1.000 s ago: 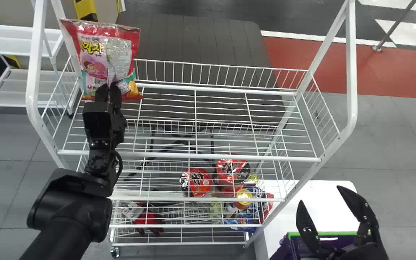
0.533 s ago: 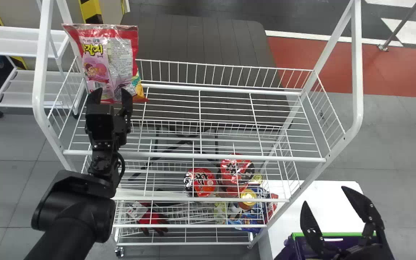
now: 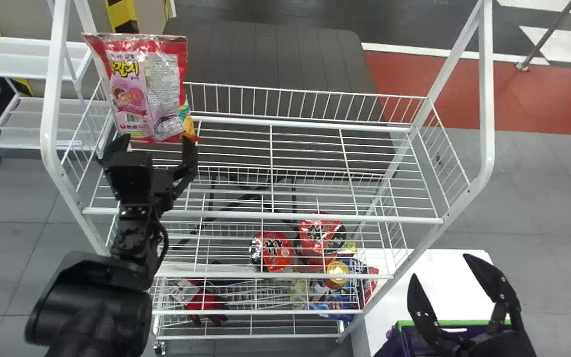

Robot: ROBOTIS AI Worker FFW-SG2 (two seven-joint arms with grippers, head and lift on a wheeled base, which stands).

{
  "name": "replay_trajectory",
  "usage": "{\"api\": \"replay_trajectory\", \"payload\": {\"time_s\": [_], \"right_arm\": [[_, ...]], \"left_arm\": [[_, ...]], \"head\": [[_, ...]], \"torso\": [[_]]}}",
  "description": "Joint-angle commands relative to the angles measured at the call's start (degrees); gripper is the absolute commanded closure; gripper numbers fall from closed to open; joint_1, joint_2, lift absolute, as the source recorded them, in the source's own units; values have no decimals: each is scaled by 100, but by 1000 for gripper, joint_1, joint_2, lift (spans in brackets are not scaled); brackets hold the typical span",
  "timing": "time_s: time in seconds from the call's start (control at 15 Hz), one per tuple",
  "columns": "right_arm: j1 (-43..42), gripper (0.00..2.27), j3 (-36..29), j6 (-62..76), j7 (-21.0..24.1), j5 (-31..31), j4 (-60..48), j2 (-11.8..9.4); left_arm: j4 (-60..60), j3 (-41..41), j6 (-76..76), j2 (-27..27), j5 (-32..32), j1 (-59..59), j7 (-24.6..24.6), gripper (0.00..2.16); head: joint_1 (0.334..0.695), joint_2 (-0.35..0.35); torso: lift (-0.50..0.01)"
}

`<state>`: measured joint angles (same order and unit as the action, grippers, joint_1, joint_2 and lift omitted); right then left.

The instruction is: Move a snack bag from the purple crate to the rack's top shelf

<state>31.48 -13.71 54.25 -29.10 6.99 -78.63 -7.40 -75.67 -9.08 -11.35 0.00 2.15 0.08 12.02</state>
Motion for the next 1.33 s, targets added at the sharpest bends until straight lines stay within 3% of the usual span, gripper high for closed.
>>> {"api": "replay_trajectory", "payload": {"time_s": [0.0,0.27,0.47,0.67,1.07,1.27], "right_arm": [[156,191,0,-658,19,-58,-680,73],[543,194,150,-2627,159,-49,-2771,204],[649,194,624,-4103,493,-58,-3817,257],[754,194,1116,-4824,792,-93,-4283,257],[947,194,1767,-5281,1610,-295,-4600,125],[1009,194,1758,-4859,1495,-286,-4670,73]], "left_arm": [[-1521,249,692,-9,31,897,-209,39],[-3833,539,868,88,-48,2646,-384,39],[-4589,556,-46,97,-48,3718,-314,46],[-4870,539,-679,106,-12,4527,-235,46],[-5019,275,-1066,97,190,5353,-42,46],[-5450,99,77,97,339,5450,310,46]], "head": [[695,-142],[695,-105],[695,-50],[695,28],[695,102],[695,119]], "torso": [[0],[0],[0],[0],[0],[0]]}}
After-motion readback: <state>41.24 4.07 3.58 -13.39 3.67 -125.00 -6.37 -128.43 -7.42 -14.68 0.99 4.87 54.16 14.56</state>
